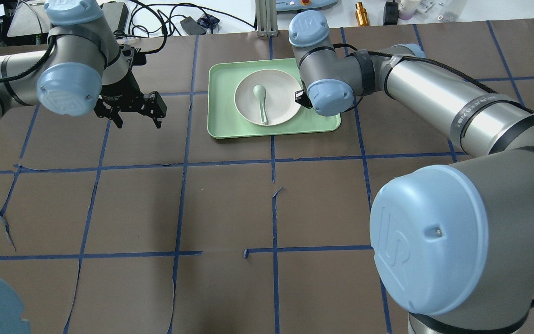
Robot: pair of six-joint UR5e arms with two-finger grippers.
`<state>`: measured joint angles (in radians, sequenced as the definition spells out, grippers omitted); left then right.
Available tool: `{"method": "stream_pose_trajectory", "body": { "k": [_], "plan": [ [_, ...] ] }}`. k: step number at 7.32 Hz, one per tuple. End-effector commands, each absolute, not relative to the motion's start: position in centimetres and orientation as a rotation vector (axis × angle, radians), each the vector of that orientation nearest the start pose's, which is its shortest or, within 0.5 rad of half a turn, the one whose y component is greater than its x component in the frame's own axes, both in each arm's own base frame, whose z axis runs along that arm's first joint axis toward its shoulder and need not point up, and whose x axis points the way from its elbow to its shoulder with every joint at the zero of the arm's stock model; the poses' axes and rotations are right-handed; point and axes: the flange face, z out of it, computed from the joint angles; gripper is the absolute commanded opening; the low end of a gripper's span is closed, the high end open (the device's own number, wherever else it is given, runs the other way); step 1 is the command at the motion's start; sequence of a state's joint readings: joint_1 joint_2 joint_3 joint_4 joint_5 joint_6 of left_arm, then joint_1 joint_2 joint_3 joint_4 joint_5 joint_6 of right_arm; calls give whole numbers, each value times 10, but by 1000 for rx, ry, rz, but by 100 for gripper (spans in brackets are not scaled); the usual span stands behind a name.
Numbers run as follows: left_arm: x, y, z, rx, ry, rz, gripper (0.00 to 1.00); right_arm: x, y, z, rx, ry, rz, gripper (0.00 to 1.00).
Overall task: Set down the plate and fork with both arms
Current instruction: 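Lift the yellow fork and lay it on the tray beside the plate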
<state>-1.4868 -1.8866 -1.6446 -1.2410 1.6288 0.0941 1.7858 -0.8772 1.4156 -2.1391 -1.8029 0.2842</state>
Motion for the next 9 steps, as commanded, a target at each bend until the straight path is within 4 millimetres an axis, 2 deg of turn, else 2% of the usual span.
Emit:
{"method": "stream_pose_trajectory", "body": {
  "k": [1, 2, 4, 5, 6, 7, 9],
  "plan": [
    [-78, -596, 313, 17, 3089, 97, 100, 259, -673, 194, 132, 3365, -150, 71],
    [-79, -596, 314, 19, 3092, 97, 100, 259, -672, 200, 126, 3354, -158, 100],
    [-79, -595, 315, 17, 3092, 95, 100, 259, -670, 227, 135, 3337, -218, 100],
    [-79, -595, 325, 6, 3092, 69, 100, 260, -667, 247, 139, 3318, -241, 100],
    [-82, -592, 344, 8, 3093, 23, 100, 263, -648, 272, 126, 3265, -133, 100],
    [-89, -587, 363, 16, 3096, -20, 100, 254, -636, 290, 125, 3275, -15, 100],
    [-89, -571, 392, 12, 3097, 92, 100, 220, -606, 367, 209, 3123, 108, 100]
  ]
}}
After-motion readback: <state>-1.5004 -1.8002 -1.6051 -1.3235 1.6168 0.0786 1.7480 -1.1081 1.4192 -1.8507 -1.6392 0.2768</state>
